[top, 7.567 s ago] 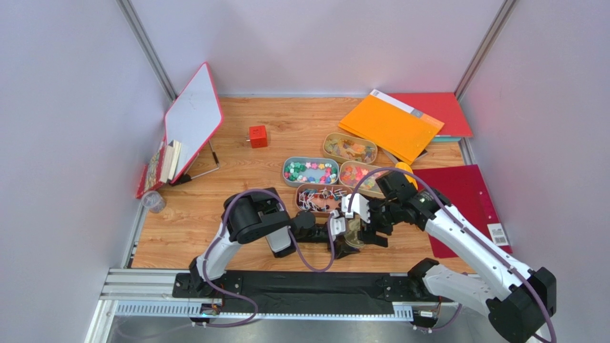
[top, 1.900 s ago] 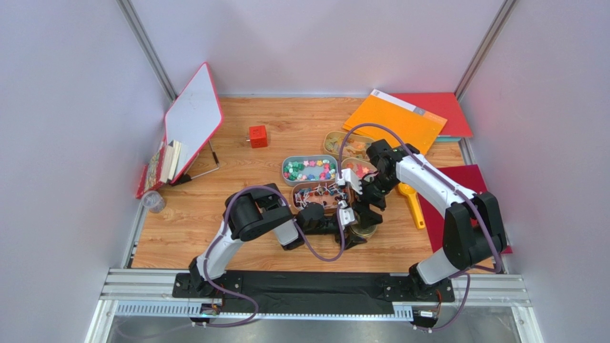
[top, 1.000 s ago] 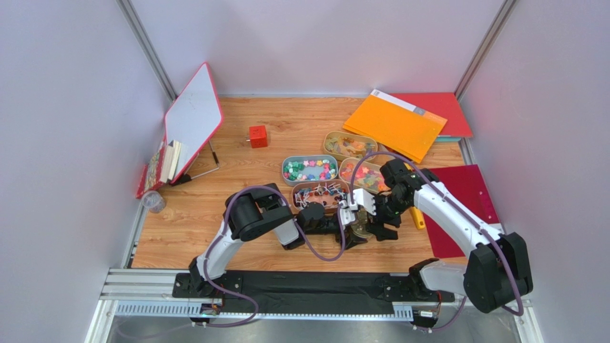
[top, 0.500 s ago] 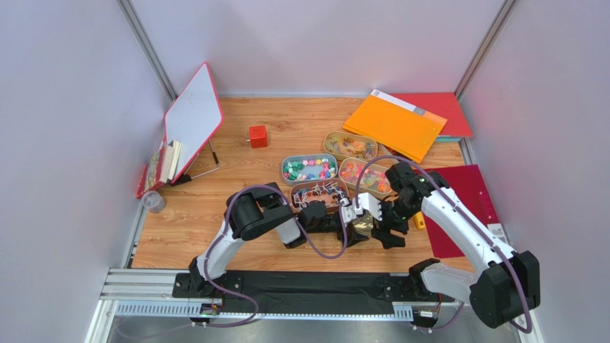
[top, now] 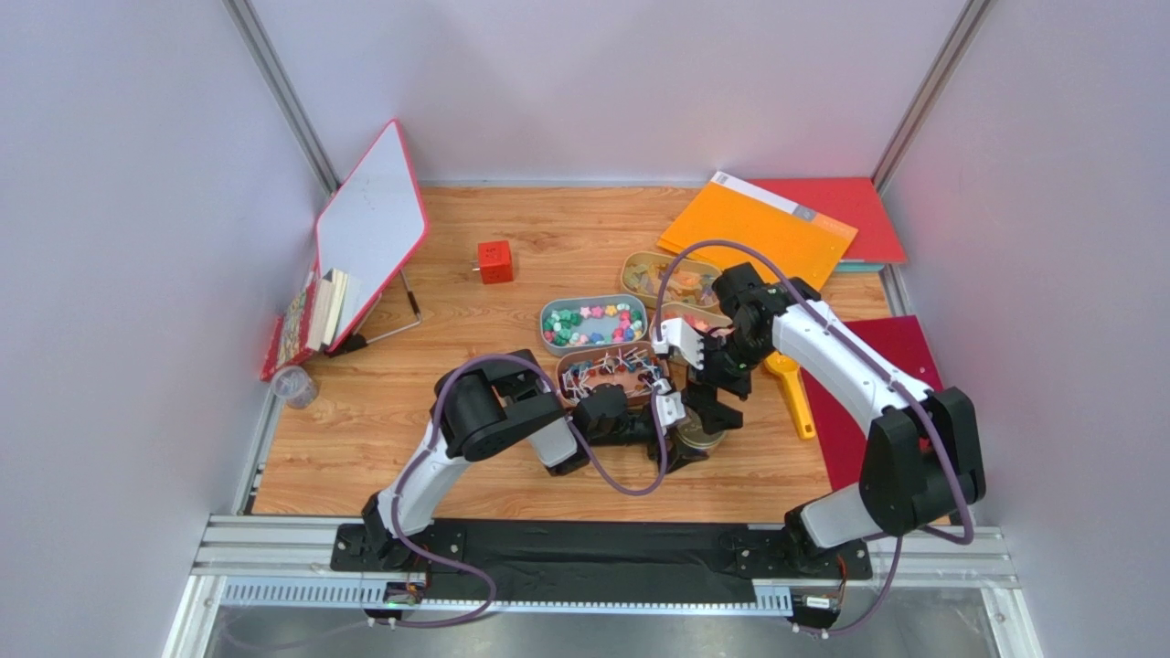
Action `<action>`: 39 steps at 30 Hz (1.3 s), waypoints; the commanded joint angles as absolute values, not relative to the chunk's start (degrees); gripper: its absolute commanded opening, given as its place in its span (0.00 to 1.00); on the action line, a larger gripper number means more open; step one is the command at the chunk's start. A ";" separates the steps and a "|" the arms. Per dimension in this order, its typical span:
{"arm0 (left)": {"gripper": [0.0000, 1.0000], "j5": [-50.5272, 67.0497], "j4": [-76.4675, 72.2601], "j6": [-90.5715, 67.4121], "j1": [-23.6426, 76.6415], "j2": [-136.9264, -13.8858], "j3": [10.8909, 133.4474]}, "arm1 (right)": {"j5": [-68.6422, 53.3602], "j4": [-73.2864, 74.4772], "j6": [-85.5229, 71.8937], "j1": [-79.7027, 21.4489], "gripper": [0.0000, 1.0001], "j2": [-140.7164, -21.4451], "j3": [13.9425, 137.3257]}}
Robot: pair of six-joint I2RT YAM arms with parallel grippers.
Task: Pack the candies
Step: Screw the bottle lid onto the packing bottle.
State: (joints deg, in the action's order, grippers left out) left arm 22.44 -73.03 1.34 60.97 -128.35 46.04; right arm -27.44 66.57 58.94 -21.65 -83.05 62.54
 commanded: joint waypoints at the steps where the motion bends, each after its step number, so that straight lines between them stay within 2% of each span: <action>1: 0.00 17.67 -45.26 3.78 59.59 -135.17 42.10 | -30.50 64.07 59.50 -21.62 1.00 -85.59 66.27; 13: 0.00 16.08 -45.18 3.78 59.50 -135.09 42.19 | -32.26 66.27 62.75 -23.20 1.00 -90.97 65.66; 39: 0.00 15.73 -44.03 3.60 59.41 -136.23 43.33 | -28.12 67.85 62.93 -23.38 1.00 -72.78 48.78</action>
State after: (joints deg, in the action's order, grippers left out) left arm 22.37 -72.42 1.43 61.04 -128.53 46.74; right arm -26.57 60.01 64.29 -22.68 -75.53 51.11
